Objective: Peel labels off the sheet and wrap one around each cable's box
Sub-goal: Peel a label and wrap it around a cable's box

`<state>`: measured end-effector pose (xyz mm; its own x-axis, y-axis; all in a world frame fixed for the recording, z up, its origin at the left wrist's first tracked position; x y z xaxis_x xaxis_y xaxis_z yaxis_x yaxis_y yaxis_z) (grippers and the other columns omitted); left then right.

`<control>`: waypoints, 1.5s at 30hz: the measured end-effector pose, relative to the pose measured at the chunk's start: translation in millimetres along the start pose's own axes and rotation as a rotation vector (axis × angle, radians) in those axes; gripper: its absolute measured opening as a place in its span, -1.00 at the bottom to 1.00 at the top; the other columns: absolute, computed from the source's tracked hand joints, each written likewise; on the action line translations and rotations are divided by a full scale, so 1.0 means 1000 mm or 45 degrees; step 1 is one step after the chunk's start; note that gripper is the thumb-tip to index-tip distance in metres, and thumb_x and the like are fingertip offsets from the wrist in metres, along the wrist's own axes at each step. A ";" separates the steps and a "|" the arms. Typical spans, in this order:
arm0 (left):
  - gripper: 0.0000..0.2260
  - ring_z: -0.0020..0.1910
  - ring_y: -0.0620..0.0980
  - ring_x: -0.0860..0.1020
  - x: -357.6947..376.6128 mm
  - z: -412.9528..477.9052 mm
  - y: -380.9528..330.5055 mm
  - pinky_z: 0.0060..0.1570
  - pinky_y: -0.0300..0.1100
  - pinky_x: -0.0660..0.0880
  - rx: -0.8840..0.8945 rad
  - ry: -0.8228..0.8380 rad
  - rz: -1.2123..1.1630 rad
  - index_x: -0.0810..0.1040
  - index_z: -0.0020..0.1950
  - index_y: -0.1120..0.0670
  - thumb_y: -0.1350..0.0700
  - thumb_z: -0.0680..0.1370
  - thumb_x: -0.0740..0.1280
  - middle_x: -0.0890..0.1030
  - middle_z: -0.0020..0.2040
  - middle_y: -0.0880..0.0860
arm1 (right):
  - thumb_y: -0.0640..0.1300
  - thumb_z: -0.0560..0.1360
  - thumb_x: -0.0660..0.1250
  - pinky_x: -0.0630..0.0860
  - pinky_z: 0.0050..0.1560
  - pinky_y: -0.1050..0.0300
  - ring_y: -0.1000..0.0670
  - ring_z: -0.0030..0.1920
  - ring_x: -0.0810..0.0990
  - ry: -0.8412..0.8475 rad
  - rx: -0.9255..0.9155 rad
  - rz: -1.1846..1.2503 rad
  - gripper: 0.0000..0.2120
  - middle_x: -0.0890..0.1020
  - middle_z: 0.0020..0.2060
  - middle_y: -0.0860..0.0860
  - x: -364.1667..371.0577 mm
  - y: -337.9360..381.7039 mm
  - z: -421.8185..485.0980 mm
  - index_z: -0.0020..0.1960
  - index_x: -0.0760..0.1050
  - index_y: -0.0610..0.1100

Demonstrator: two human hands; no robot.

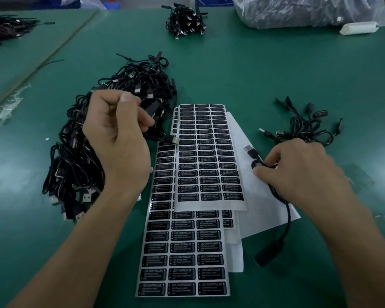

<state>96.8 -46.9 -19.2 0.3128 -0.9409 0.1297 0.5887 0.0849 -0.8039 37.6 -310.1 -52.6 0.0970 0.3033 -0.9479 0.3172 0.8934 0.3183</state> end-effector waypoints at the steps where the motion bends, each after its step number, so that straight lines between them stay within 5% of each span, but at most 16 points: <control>1: -0.82 -0.42 -0.13 0.49 0.002 -0.001 -0.001 -0.33 -0.26 0.39 0.005 0.030 0.003 0.44 -0.13 0.02 0.23 0.63 0.18 0.52 -0.37 0.00 | 0.06 0.48 0.44 0.55 -0.27 0.02 -0.13 -0.26 0.57 0.008 -0.019 0.008 -0.76 0.60 -0.28 -0.05 0.001 0.001 0.001 -0.23 0.63 -0.10; 7: -0.84 -0.54 -0.19 0.43 0.025 -0.014 -0.006 -0.48 -0.36 0.33 -0.022 0.392 0.017 0.48 -0.14 0.08 0.21 0.63 0.21 0.53 -0.44 0.01 | -0.01 0.48 0.48 0.31 -0.49 0.36 0.18 -0.51 0.40 0.001 -0.170 0.558 -0.81 0.46 -0.54 0.16 -0.003 0.001 0.011 -0.27 0.56 0.02; 12: -0.89 -0.55 -0.23 0.45 0.046 -0.037 0.004 -0.49 -0.45 0.34 -0.332 0.859 0.036 0.60 -0.11 0.09 0.12 0.59 0.34 0.54 -0.43 -0.04 | -0.02 0.51 0.46 0.38 -0.37 0.39 0.21 -0.41 0.41 -0.060 -0.222 1.287 -0.88 0.52 -0.40 0.19 -0.017 0.003 0.013 -0.17 0.55 0.02; 17: -0.68 -0.44 -0.11 0.58 0.059 -0.065 0.010 -0.39 -0.30 0.41 -0.518 1.350 0.247 0.67 0.03 -0.10 -0.27 0.43 0.40 0.62 -0.41 0.04 | -0.03 0.52 0.43 0.38 -0.41 0.37 0.18 -0.43 0.45 -0.233 -0.384 1.246 -0.83 0.56 -0.37 0.13 -0.021 0.021 0.002 -0.15 0.44 0.06; 22: -0.72 -0.54 -0.12 0.42 0.069 -0.082 0.006 -0.50 -0.30 0.30 -0.512 1.542 0.298 0.66 0.08 -0.04 -0.16 0.47 0.48 0.65 -0.39 0.09 | -0.04 0.45 0.49 0.52 -0.30 0.25 0.13 -0.33 0.57 -0.314 -0.561 1.272 -0.83 0.64 -0.29 0.07 -0.019 0.047 -0.013 -0.15 0.49 0.06; 28: -0.81 -0.49 0.01 0.54 0.070 -0.079 0.003 -0.44 -0.12 0.46 -0.505 1.444 0.216 0.64 -0.23 0.06 0.11 0.59 0.42 0.63 -0.44 0.00 | -0.11 0.47 0.49 0.55 -0.19 0.33 0.16 -0.17 0.66 -0.267 -0.652 1.364 -0.86 0.69 -0.18 0.14 -0.017 0.061 -0.021 -0.04 0.61 0.09; 32: -0.71 -0.55 -0.15 0.46 0.064 -0.057 -0.002 -0.54 -0.36 0.32 -0.500 1.099 0.017 0.53 -0.28 0.11 0.09 0.64 0.32 0.56 -0.46 -0.05 | -0.04 0.56 0.37 0.55 -0.17 0.32 0.21 -0.10 0.62 -0.267 -0.561 1.397 -0.84 0.67 -0.07 0.17 -0.018 0.050 -0.015 0.13 0.57 0.10; 38: -0.71 -0.50 -0.13 0.42 0.037 -0.026 0.003 -0.53 -0.29 0.34 -0.620 0.508 -0.392 0.50 -0.22 0.01 0.00 0.68 0.18 0.46 -0.45 -0.10 | 0.07 0.59 0.28 0.47 -0.19 0.43 0.18 -0.10 0.65 0.281 -0.487 1.103 -0.82 0.71 -0.08 0.17 0.010 0.049 -0.008 0.05 0.64 0.08; 41: -0.70 -0.48 -0.15 0.40 0.035 -0.023 0.005 -0.53 -0.29 0.33 -0.702 0.413 -0.563 0.45 -0.19 0.05 -0.01 0.70 0.15 0.42 -0.44 -0.09 | 0.02 0.65 0.23 0.49 -0.25 0.37 0.12 -0.13 0.68 0.518 -0.487 1.157 -0.81 0.72 -0.07 0.11 0.019 0.054 -0.013 0.06 0.62 0.06; 45: -0.68 -0.47 -0.16 0.42 0.039 -0.027 0.006 -0.53 -0.30 0.35 -0.817 0.414 -0.716 0.45 -0.21 0.04 -0.06 0.69 0.16 0.40 -0.43 -0.09 | 0.14 0.59 0.18 0.48 -0.33 0.26 0.07 -0.13 0.70 0.605 -0.495 1.275 -0.71 0.67 0.06 0.07 0.024 0.060 -0.020 0.31 0.42 0.23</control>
<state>92.5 -91.4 -34.9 -0.1776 -0.8428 0.5081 0.0330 -0.5211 -0.8529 40.5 -242.1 -56.3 -0.2483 0.9478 -0.2000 -0.0184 0.2018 0.9793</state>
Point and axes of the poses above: each hand's wrist, its own z-axis towards the middle knuckle, its own x-axis out of the palm, y = z × x, the point moved 6 cm from there along z, towards the middle knuckle
